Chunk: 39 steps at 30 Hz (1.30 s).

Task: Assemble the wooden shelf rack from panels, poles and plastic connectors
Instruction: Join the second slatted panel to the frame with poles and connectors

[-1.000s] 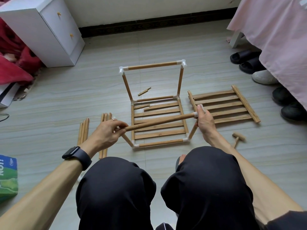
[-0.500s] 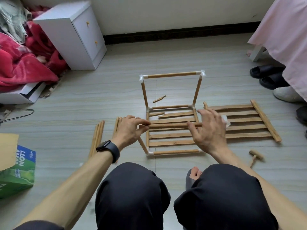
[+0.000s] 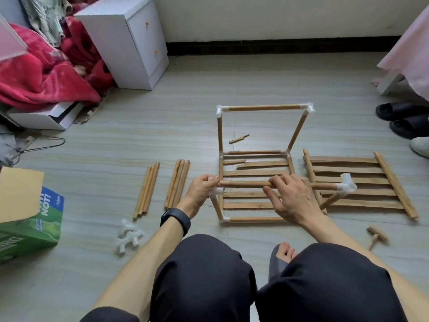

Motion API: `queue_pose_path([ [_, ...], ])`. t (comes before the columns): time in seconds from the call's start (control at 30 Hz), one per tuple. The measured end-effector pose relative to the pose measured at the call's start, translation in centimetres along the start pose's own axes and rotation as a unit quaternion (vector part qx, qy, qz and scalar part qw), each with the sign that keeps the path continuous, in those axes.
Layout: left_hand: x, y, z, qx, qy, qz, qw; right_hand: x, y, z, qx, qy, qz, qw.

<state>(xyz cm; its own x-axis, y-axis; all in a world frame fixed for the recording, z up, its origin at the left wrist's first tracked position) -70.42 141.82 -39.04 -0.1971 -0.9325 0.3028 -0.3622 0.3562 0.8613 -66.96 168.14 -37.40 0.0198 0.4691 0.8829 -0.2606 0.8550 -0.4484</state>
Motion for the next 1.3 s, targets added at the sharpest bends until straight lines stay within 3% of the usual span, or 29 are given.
queue_pose_path([
  [0.3,-1.3,0.2,2.3,0.003,0.108,0.021,0.994,0.3,0.0,-0.7,0.007,0.007,0.003,1.000],
  [0.93,-0.7,-0.5,2.4,0.004,0.083,-0.026,0.996,-0.1,0.1,-0.4,0.003,-0.004,-0.009,1.000],
  [1.1,-1.2,-0.2,2.3,-0.021,0.054,0.035,0.998,-0.3,0.0,-0.1,0.019,-0.035,-0.043,0.998],
  [1.3,-2.7,0.1,1.5,-0.052,0.153,0.115,0.980,-0.5,-1.1,-0.3,0.014,-0.065,-0.008,0.998],
])
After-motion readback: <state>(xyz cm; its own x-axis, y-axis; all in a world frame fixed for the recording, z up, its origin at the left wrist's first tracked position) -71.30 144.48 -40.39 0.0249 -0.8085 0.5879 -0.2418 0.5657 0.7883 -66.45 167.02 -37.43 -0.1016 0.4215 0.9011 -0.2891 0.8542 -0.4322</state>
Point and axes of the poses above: each hand's wrist, its own z-axis towards the middle knuckle, its own x-axis out of the back of the hand, y = z × x, the point moved 2 cm from there along z, towards the middle knuckle, and after that the axes turned 14 degrees about z, right-handed, at the moved point
